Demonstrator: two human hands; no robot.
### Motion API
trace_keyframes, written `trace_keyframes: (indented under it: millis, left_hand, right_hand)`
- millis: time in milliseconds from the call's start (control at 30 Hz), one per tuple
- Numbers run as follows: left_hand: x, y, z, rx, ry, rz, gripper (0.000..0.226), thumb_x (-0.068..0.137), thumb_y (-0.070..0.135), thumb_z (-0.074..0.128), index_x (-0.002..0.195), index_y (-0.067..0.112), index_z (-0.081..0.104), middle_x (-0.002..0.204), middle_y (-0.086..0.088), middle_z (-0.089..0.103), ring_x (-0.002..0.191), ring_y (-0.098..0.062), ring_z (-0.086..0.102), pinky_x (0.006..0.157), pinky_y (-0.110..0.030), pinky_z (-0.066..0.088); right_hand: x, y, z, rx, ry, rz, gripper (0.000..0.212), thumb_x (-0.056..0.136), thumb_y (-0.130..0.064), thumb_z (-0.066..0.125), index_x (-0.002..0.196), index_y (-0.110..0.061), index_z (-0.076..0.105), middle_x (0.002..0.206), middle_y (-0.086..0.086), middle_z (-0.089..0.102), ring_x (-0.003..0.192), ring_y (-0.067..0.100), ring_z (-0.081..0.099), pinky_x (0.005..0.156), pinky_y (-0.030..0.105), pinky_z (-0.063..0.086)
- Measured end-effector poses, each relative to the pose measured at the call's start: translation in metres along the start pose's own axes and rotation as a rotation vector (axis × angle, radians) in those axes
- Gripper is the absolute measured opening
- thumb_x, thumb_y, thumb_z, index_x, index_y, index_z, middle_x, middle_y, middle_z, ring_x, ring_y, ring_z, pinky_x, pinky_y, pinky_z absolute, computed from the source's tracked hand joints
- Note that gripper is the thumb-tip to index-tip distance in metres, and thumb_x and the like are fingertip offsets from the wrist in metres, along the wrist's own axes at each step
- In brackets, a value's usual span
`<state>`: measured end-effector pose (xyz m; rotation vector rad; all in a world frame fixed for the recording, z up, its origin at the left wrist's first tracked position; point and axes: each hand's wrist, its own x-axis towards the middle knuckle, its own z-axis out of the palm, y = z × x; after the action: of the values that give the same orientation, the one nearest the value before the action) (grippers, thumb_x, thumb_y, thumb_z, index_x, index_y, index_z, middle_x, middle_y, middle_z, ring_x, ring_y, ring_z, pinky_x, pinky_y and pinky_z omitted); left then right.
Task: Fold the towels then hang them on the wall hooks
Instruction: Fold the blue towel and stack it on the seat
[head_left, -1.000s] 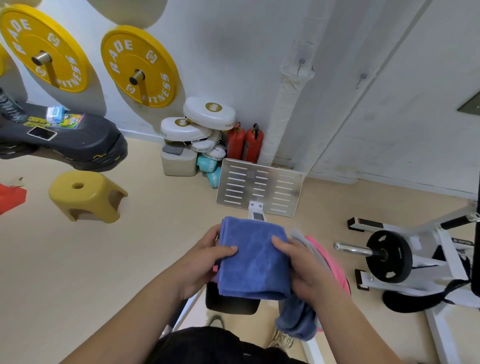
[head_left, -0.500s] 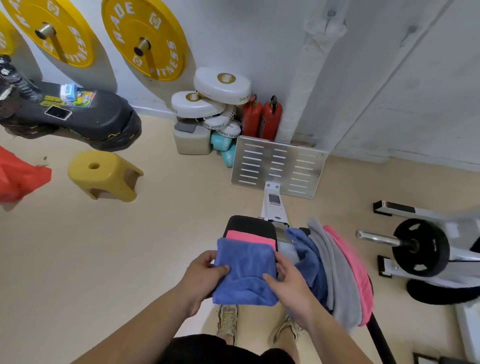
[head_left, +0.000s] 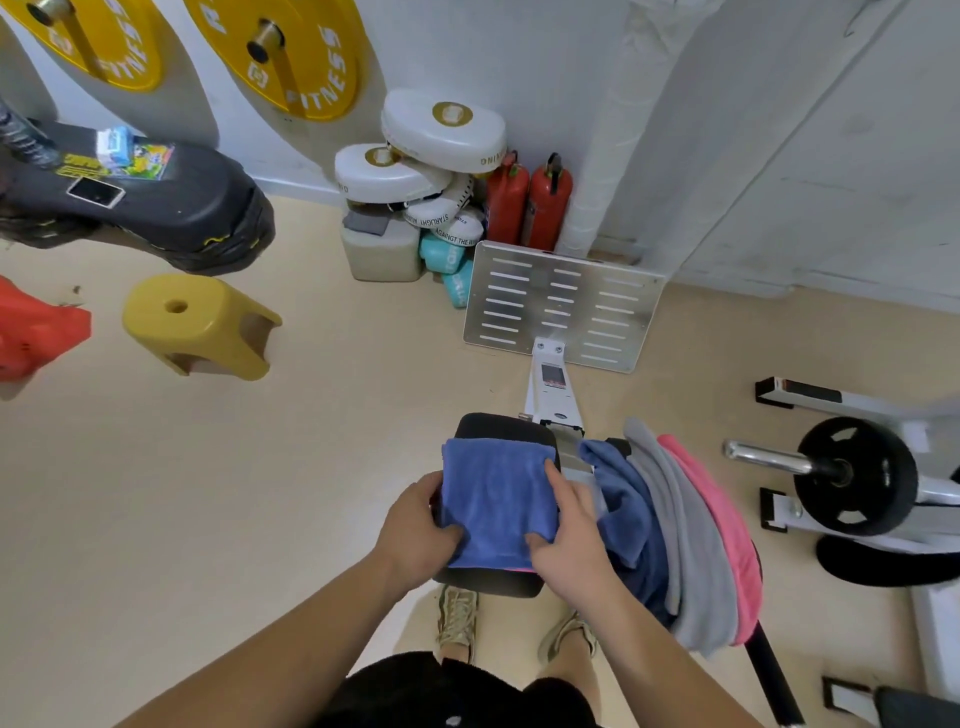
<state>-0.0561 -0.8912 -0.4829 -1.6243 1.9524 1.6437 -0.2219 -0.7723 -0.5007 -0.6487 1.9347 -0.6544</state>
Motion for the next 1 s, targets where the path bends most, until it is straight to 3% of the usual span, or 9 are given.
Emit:
trace_keyframes:
  millis: [133,267,333,400,467,633,767,900,1000]
  left_hand:
    - [0.001,-0.005,-0.002,-0.06,0.025,0.049,0.066,0.078,0.009,0.069,0.14,0.025,0.053,0.122,0.009,0.066,0.109,-0.017,0.066,0.094,-0.034,0.057]
    - [0.004,-0.009,-0.002,0.273,0.071,0.012,0.09,0.081,0.024,0.076,0.157,0.024,0.028,0.153,-0.002,0.039,0.129,-0.025,0.055,0.096,-0.031,0.055]
    - [0.003,-0.01,-0.002,0.511,0.145,0.177,0.098,0.083,0.024,0.074,0.161,0.027,0.016,0.166,-0.002,0.019,0.146,-0.027,0.036,0.106,-0.035,0.051]
    - [0.007,-0.01,0.0,0.712,0.128,0.444,0.091,0.082,0.021,0.073,0.161,0.026,0.026,0.17,-0.006,0.02,0.152,-0.03,0.029,0.114,-0.037,0.042]
    - [0.011,-0.006,0.003,0.82,0.017,0.552,0.081,0.086,0.022,0.072,0.158,0.023,0.036,0.168,-0.006,0.027,0.153,-0.031,0.03,0.119,-0.039,0.036]
    - [0.016,-0.008,0.006,0.802,-0.037,0.428,0.075,0.094,0.029,0.064,0.159,0.035,0.028,0.169,0.008,0.023,0.154,-0.018,0.026,0.114,-0.034,0.042]
    - [0.016,-0.014,0.011,0.793,-0.033,0.412,0.073,0.098,0.031,0.061,0.16,0.037,0.024,0.17,0.01,0.02,0.156,-0.016,0.021,0.114,-0.033,0.042]
    - [0.018,-0.003,0.014,0.868,-0.06,0.382,0.077,0.097,0.029,0.062,0.161,0.034,0.019,0.171,0.006,0.015,0.157,-0.019,0.017,0.114,-0.034,0.041]
    - [0.015,0.013,0.015,0.958,-0.089,0.358,0.082,0.092,0.029,0.069,0.16,0.027,0.023,0.168,0.0,0.019,0.154,-0.025,0.023,0.115,-0.038,0.04]
  right_hand:
    - [-0.006,0.009,0.003,-0.141,0.081,-0.092,0.085,0.091,-0.005,0.063,0.16,-0.034,0.022,0.146,-0.014,0.02,0.116,-0.001,0.047,0.088,0.001,0.04]
    - [-0.012,0.02,0.005,-0.214,0.041,-0.024,0.088,0.09,-0.02,0.07,0.161,-0.034,0.019,0.154,-0.007,0.011,0.13,0.015,0.05,0.106,0.02,0.045]
    - [-0.01,0.02,0.003,-0.344,0.082,-0.049,0.088,0.088,-0.034,0.072,0.16,-0.035,0.021,0.162,-0.005,0.003,0.147,0.022,0.034,0.115,0.029,0.04]
    - [-0.005,0.018,-0.002,-0.508,0.109,-0.145,0.091,0.086,-0.044,0.072,0.161,-0.033,0.021,0.169,-0.001,-0.001,0.156,0.022,0.014,0.122,0.032,0.031]
    - [0.001,0.019,-0.006,-0.612,0.079,-0.23,0.093,0.085,-0.048,0.072,0.162,-0.031,0.022,0.172,-0.004,0.001,0.158,0.018,0.009,0.125,0.033,0.028]
    - [0.014,0.032,-0.011,-0.533,0.001,-0.21,0.097,0.081,-0.051,0.076,0.16,-0.042,0.02,0.169,-0.027,0.002,0.154,0.006,0.023,0.116,0.029,0.04]
    - [0.02,0.042,-0.008,-0.581,0.011,-0.232,0.098,0.08,-0.058,0.073,0.159,-0.045,0.016,0.169,-0.028,-0.002,0.144,0.007,0.041,0.102,0.028,0.049]
    - [0.024,0.035,-0.009,-0.625,-0.011,-0.227,0.1,0.082,-0.061,0.071,0.16,-0.044,0.011,0.171,-0.022,-0.004,0.149,0.011,0.036,0.105,0.03,0.049]
    - [0.015,0.027,-0.016,-0.651,-0.029,-0.205,0.099,0.085,-0.061,0.068,0.162,-0.041,0.009,0.172,-0.015,-0.006,0.158,0.013,0.013,0.118,0.035,0.039]
